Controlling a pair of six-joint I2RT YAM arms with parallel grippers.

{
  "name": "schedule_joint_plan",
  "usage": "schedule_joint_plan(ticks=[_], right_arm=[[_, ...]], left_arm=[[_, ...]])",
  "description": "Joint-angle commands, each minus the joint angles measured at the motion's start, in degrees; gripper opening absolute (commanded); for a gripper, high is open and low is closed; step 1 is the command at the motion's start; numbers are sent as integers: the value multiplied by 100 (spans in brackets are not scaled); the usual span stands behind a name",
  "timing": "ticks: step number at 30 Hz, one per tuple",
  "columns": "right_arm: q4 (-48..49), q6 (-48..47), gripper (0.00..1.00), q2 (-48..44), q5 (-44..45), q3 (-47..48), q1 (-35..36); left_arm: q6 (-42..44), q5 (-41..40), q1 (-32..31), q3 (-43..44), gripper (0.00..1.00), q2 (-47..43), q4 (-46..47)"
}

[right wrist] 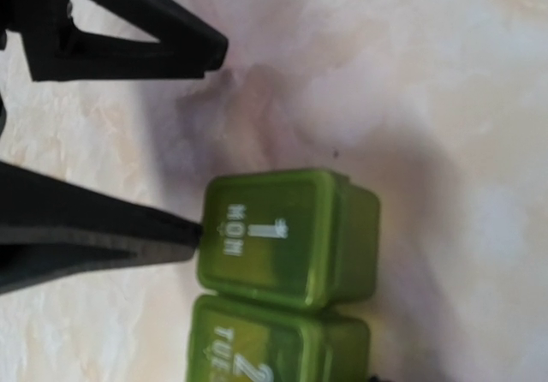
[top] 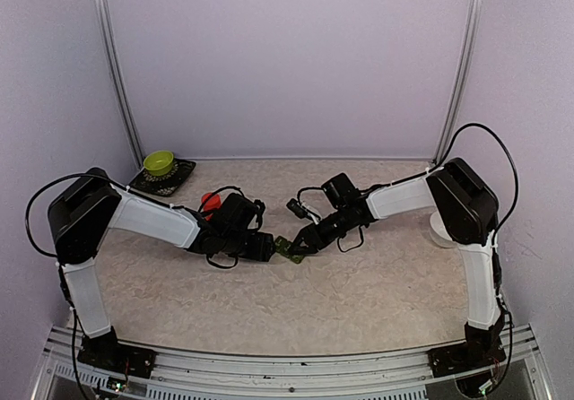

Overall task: Sort the pills into containers
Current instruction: Pick up the pill container from the center of the board.

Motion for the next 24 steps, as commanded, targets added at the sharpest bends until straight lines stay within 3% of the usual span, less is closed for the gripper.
schedule_joint_plan(ticks=[1,24], right_arm=[[-362,-80,46,-8,200,48,97],[-532,163,47,90,211,285,246]], left_arm=[[53,-9,27,16,69,-96,110],[49,107,-83,227,66,621,-60]])
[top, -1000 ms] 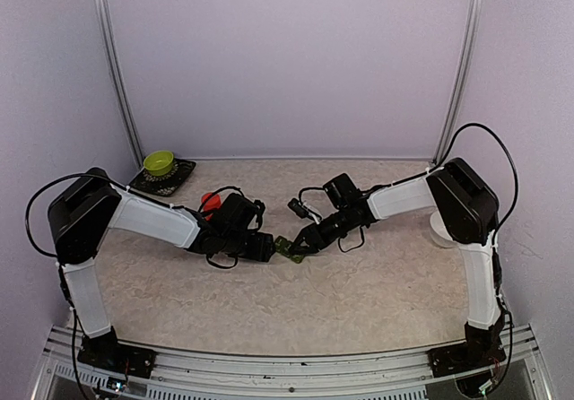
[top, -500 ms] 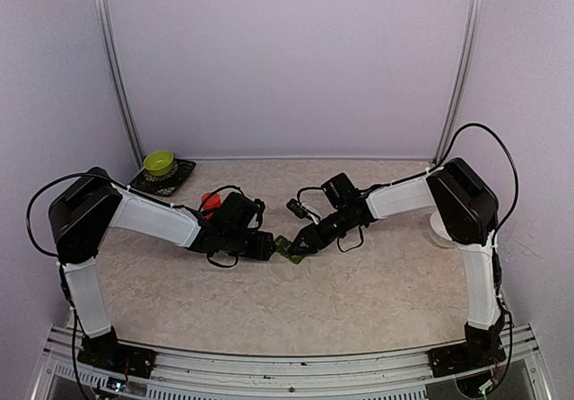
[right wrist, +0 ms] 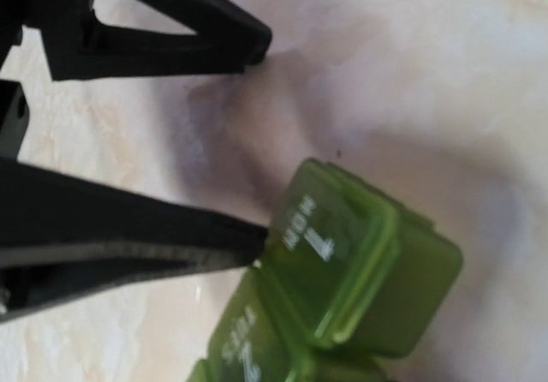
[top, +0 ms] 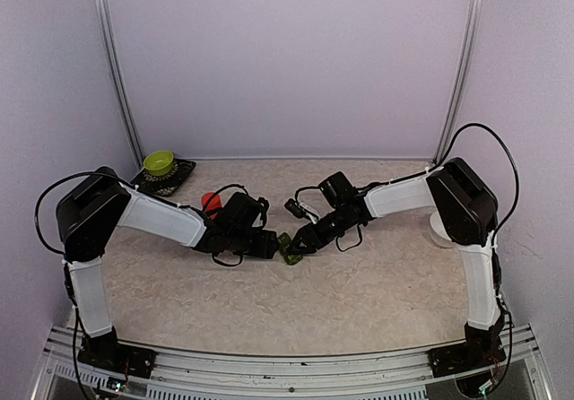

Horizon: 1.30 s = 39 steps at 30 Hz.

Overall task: Sort the pills into containers
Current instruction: Pick up the pill container from the center of the board.

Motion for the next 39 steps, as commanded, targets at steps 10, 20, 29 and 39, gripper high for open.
schedule_joint_plan(ticks=[10,20,29,39], right_arm=[[-122,484,19,326,-217,240,324],[-63,481,10,152,-409,132,325],[81,475,9,-326,-526,69,308],[346,262,8,-978,-880,-494,300]], left_arm=[[-66,42,-315,-145,65,277,-191],[-160,-143,-316,-474,68,-193,-42],[-176,-186,-313,-1036,79,-1308,167],[-47,1552,-32,-2072,80,-2447,1228]])
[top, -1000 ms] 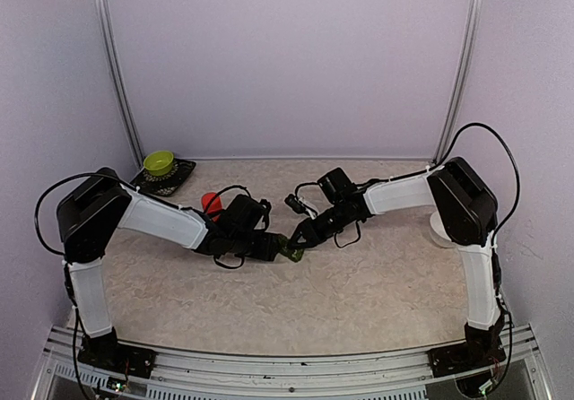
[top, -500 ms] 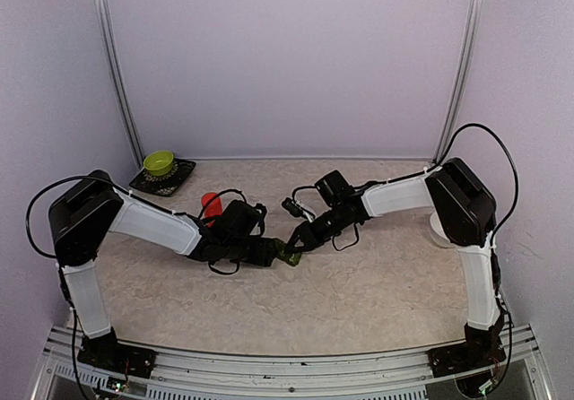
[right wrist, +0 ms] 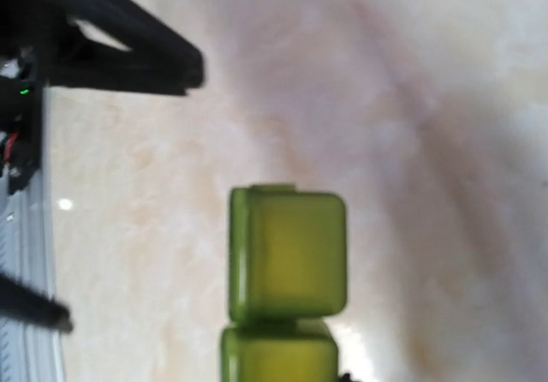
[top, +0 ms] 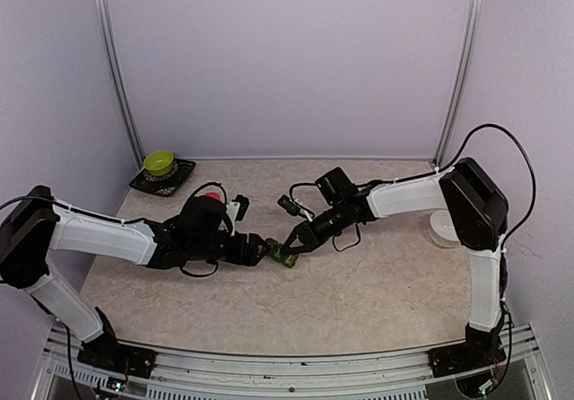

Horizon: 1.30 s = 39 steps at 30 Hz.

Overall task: Sort the pills into containers
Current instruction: Pick up the pill container from the center of the board, then pass from the right arm to the left

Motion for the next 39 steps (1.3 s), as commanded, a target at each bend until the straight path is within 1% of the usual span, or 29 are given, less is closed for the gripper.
schedule_joint_plan(ticks=[1,3,10,14,20,25,29,39], right_arm=[[342,-191,8,-596,-423,-445,35],[484,-212,8,-805,-533,-663,36],[670,-336,8,-1389,-934,-1193,69],[717,-412,9,-1591,-1084,-1384,85],[839,-471,9,-1788,-1388,-1563,123],[949,-464,10,-1864,-1645,-1607,133],[977,-457,10,-1901,-1780,-1606,141],[1021,-496,11,-1906,-1985,-1724,150]], left_arm=[[125,1235,164,-354,80,-214,731],[178,1608,175,-371,80,-201,856],[182,2547,163,-354,77,-152,1429],[156,2929,158,-283,74,-96,1623],[148,3138,165,-170,70,-8,1664],[108,3364,162,-140,61,33,1756],[64,3499,167,-163,58,3,1866],[-104,3931,168,-183,44,130,2336]])
